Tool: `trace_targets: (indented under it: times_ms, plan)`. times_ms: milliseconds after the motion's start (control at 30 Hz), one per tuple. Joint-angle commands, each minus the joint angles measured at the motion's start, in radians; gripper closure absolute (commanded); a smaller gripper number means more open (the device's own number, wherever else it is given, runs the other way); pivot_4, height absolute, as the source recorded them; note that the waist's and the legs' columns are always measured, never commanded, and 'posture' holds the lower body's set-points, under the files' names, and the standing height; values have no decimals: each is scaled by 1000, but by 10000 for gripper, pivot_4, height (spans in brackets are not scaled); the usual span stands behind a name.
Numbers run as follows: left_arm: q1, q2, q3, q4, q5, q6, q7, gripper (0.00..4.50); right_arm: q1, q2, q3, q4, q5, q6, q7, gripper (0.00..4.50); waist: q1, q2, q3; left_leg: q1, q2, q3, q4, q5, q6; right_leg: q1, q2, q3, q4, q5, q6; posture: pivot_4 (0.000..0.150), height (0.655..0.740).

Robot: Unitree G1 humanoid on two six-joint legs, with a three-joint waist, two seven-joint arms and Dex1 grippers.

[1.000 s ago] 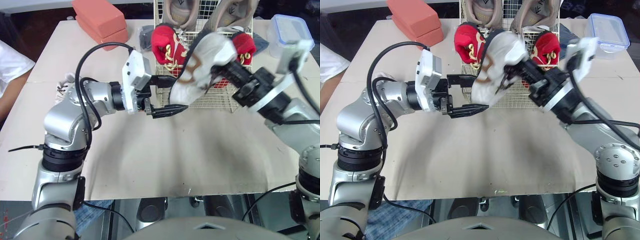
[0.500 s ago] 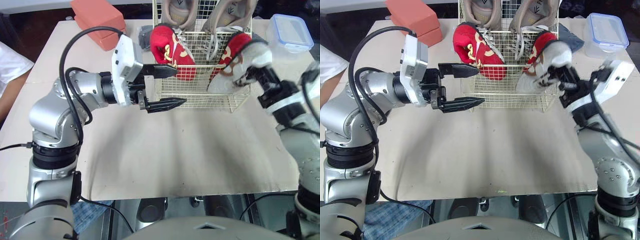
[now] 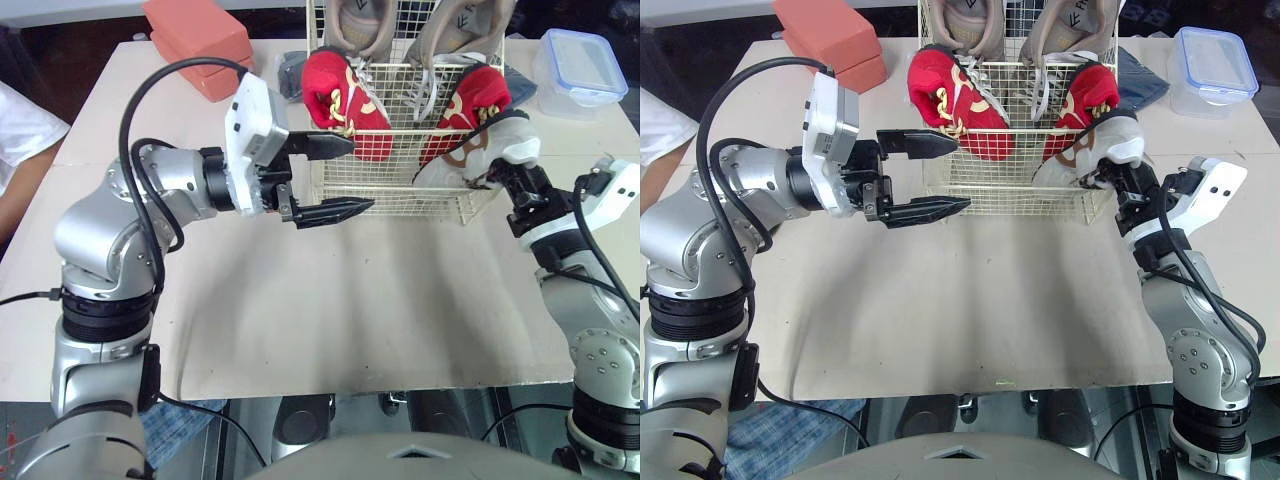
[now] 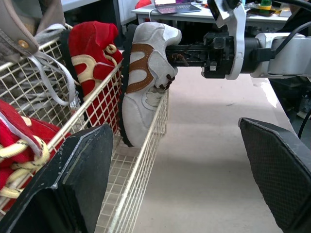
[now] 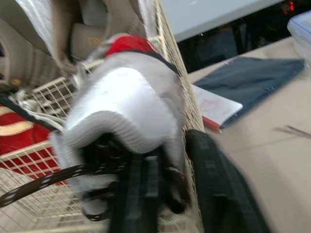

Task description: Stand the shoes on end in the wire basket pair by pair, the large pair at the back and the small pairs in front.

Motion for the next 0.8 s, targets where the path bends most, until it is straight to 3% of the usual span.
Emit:
trace_targets:
  times_ms: [33,67,133,167,567,800]
  plan:
    - [13,19,33,-26,3,-16,7,0,0,-9,-47,-21,3,-9,25,16595,0,0,0,0,0,0,0,0,0,0,0,0,0,0,0,1500,6860]
    - [15,20,33,-25,4,-19,8,0,-3,-18,-51,-22,-4,-11,38,13127,0,0,0,0,0,0,0,0,0,0,0,0,0,0,0,1500,6860]
    - [17,19,30,-24,5,-22,10,0,-12,-28,-57,-25,-11,-23,65,1992,1,0,0,0,0,0,0,0,0,0,0,0,0,0,0,1500,6860]
    - [17,18,29,-23,5,-23,12,0,-16,-32,-61,-27,-6,-25,78,379,0,0,0,0,0,0,0,0,0,0,0,0,0,0,0,1500,6860]
    - [38,27,36,-3,23,-45,7,0,104,-229,-203,-15,77,57,285,379,1,0,0,0,0,0,0,0,1,0,0,0,0,0,-1,1500,6860]
    - [77,77,84,56,49,-81,-15,0,227,-383,-316,-25,171,87,561,379,0,0,0,0,0,0,0,-2,4,0,1,0,0,0,0,1500,6860]
